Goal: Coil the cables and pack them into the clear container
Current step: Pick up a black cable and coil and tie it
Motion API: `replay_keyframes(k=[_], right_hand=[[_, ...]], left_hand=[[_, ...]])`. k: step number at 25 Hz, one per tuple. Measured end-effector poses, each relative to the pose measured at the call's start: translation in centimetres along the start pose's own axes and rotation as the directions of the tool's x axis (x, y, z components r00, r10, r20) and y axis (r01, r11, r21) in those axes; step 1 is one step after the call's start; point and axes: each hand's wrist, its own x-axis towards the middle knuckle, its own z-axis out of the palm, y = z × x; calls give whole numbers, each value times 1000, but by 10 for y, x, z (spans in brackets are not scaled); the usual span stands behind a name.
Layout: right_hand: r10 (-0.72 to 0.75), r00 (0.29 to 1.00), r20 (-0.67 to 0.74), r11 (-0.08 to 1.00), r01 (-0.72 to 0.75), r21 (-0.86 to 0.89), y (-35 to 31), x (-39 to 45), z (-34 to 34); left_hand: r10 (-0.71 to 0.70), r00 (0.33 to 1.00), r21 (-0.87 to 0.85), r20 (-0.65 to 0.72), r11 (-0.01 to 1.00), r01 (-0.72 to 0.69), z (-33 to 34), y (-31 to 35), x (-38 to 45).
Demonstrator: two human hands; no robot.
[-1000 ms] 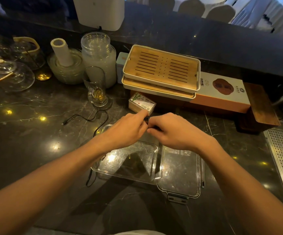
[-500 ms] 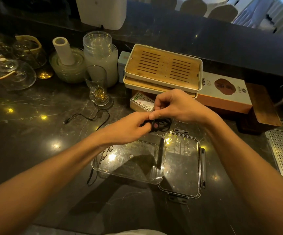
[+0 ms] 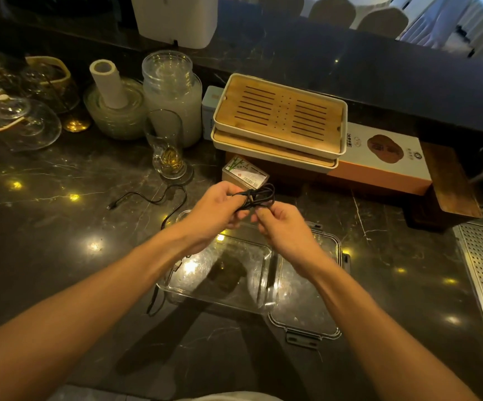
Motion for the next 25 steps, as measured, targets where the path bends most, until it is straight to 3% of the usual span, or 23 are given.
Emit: replay_keyframes(k=[3, 6, 9, 11, 13, 16, 17, 18, 21, 22, 25], right_hand=[[-89, 992, -86, 959, 62, -277, 1, -7, 10], [-130, 989, -64, 906, 92, -413, -8, -16, 6], [-228, 972, 51, 736, 206, -645, -19, -20, -12], [-255, 957, 139, 650, 276, -708, -31, -17, -32], [-295, 933, 208, 554, 344, -758, -44, -11, -48], [-339, 873, 351, 328, 460, -825, -58, 0, -58], [-341, 864, 370, 334, 480, -811, -61, 4, -61], [-344, 865, 366, 416, 489, -767, -62, 9, -65], [-277, 906, 321, 862, 381, -334, -51, 21, -78], [-234, 918, 319, 944, 293, -149, -41, 21, -76], [-124, 958, 259, 961, 51, 270, -11, 13, -54]], left_hand=[[34, 998, 152, -47, 988, -27, 6, -9, 5], [188, 981, 530, -51, 837, -133, 5, -6, 4], [261, 964, 687, 51, 691, -223, 3, 0, 0], [273, 955, 739, 115, 618, -266, 1, 1, -2], [231, 953, 780, 196, 552, -294, 1, 2, -2], [148, 929, 819, 338, 440, -368, 5, 9, -2], [151, 915, 805, 373, 438, -400, 7, 12, -3], [166, 904, 775, 394, 469, -424, 8, 14, -4], [196, 879, 544, 434, 721, -429, 9, 16, -8], [213, 875, 444, 436, 794, -415, 9, 15, -9], [257, 896, 256, 362, 897, -361, 11, 10, -11]])
